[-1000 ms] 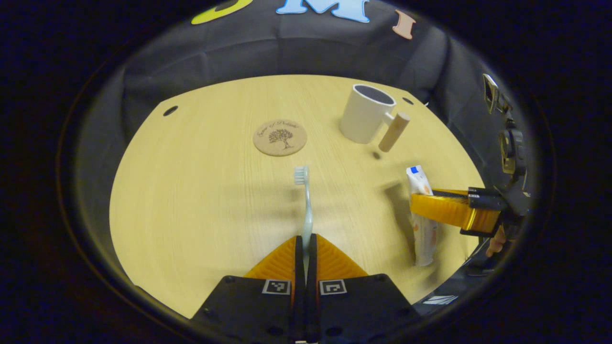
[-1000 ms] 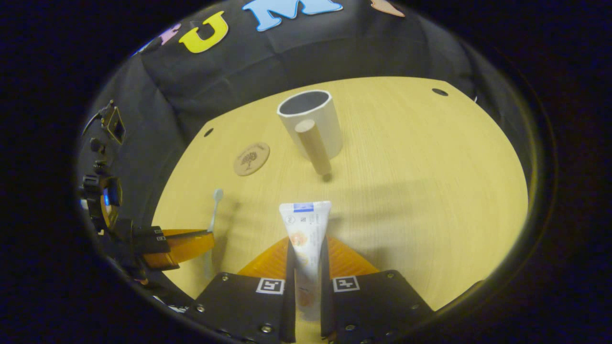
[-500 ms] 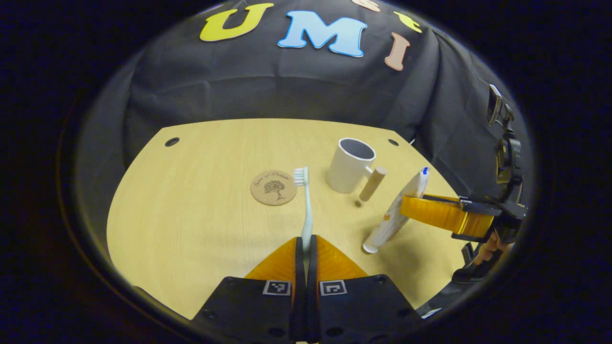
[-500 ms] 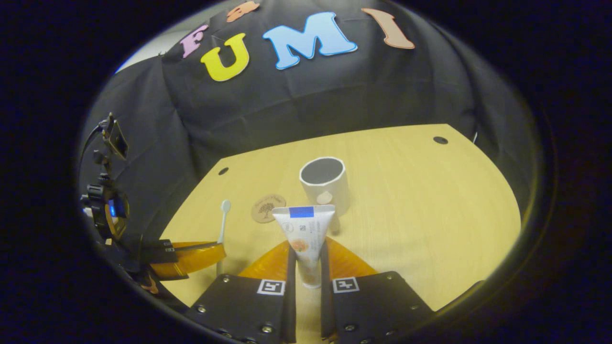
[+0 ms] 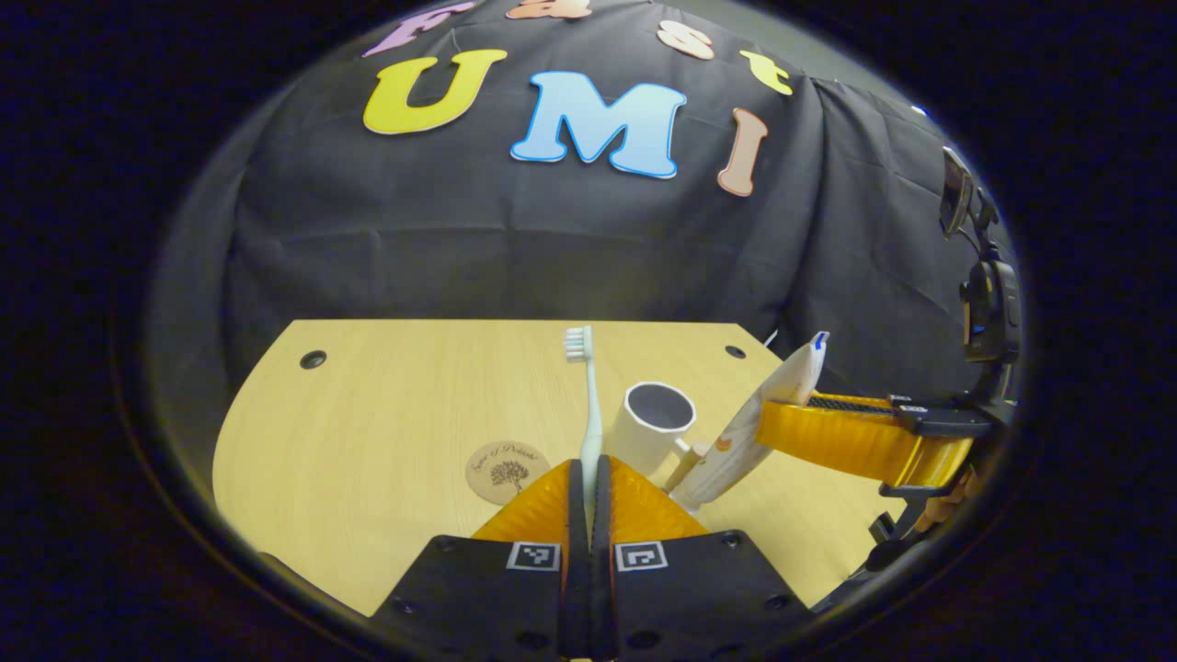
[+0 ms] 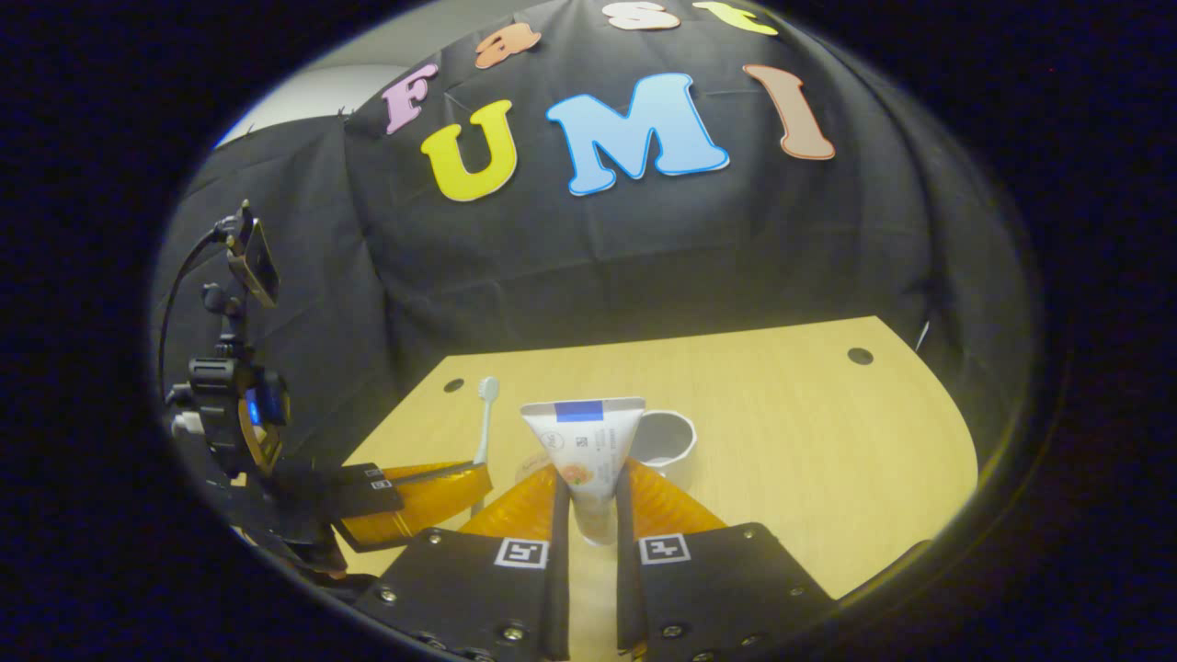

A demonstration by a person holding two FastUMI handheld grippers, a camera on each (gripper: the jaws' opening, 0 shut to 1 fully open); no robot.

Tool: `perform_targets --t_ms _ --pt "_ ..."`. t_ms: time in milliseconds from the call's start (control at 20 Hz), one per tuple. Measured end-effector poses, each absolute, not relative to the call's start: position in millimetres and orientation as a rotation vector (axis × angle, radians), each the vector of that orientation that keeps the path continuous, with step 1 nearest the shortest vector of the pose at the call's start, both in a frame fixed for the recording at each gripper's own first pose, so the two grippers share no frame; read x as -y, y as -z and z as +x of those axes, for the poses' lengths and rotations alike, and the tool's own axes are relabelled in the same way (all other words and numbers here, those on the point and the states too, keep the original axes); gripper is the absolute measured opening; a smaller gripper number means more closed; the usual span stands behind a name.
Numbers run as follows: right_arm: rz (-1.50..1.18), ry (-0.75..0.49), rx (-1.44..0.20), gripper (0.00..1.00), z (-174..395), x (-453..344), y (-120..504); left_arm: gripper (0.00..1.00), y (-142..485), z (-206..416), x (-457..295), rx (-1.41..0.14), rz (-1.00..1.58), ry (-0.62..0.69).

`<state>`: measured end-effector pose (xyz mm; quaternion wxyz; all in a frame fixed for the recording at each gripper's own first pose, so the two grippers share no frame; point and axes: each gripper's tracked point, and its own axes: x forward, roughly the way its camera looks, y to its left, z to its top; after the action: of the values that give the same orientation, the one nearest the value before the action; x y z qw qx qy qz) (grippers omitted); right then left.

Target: Put the toothbrush and toothpaste on the desktop into the cup, then pick up the cup and place it on the coaster on the desktop.

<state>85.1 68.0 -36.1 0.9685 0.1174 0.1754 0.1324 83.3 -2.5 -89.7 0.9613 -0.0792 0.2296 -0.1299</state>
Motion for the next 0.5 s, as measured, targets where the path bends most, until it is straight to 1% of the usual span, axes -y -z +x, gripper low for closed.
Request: perform_targets --t_ms 300,400,500 --pt "0.201 -0.245 -0.264 0.21 94 -61 3 0.07 59 110 13 -0.38 -0.205 0.288" --pt "0.184 -0.234 -0.226 0.21 103 -58 -5 0.08 47 119 13 -0.327 -0.213 0.289" --pt "0.181 -0.223 -0.195 0.21 126 -56 -14 0.07 32 134 15 -0.266 -0.242 0.282"
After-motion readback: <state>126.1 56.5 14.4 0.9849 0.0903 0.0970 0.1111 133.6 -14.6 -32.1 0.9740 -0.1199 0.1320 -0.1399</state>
